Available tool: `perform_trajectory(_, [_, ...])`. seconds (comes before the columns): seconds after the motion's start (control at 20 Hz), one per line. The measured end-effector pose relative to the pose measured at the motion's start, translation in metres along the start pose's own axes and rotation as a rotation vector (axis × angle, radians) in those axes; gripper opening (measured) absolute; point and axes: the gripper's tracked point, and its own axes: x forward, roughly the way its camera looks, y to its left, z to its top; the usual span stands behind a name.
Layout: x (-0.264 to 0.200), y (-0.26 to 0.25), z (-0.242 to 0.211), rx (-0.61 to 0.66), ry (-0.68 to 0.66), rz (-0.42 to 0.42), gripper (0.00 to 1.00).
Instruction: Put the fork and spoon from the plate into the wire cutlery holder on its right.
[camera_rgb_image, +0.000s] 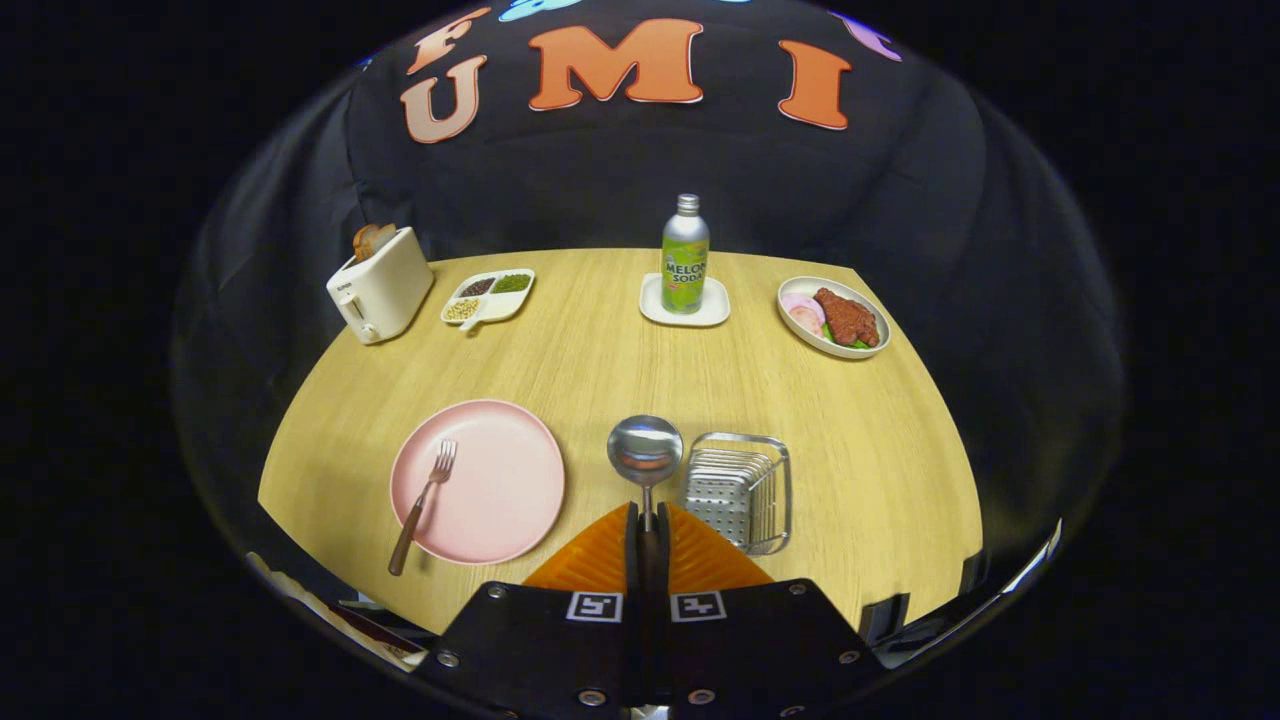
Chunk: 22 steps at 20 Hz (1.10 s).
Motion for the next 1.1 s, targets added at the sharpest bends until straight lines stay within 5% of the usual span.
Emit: perform_trajectory(1.1, [0.043, -0.045, -0.022, -0.112, 0.433, -0.034, 0.04])
